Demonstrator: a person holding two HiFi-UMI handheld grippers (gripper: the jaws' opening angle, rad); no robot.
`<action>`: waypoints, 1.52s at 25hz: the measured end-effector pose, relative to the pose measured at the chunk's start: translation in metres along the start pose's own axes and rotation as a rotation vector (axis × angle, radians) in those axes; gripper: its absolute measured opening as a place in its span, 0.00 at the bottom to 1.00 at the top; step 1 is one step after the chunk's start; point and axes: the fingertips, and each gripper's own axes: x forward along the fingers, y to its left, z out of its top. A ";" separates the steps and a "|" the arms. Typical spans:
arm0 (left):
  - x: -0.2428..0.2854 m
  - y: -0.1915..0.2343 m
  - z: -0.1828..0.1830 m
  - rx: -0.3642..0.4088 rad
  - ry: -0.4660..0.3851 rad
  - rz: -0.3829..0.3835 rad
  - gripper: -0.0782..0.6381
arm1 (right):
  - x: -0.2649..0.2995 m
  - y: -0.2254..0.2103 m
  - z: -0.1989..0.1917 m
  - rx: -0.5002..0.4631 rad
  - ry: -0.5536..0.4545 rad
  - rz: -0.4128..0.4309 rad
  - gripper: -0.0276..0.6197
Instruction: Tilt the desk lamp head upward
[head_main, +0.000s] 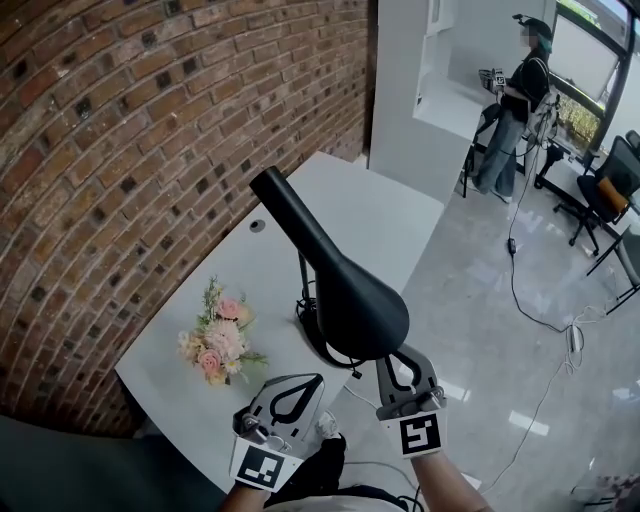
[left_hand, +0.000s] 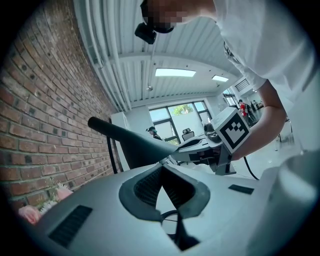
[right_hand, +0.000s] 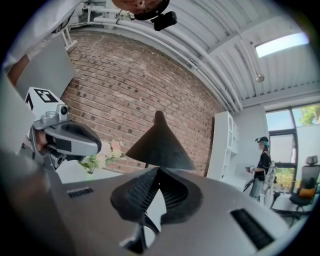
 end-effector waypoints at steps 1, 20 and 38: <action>-0.002 0.000 0.000 0.001 0.001 0.002 0.12 | -0.002 -0.001 0.000 0.008 -0.001 -0.008 0.07; -0.004 -0.003 0.018 0.022 -0.026 0.004 0.12 | -0.029 -0.025 0.056 0.032 -0.044 -0.046 0.07; -0.009 -0.022 0.046 0.061 -0.069 -0.005 0.12 | -0.035 -0.033 0.105 -0.115 -0.095 -0.011 0.07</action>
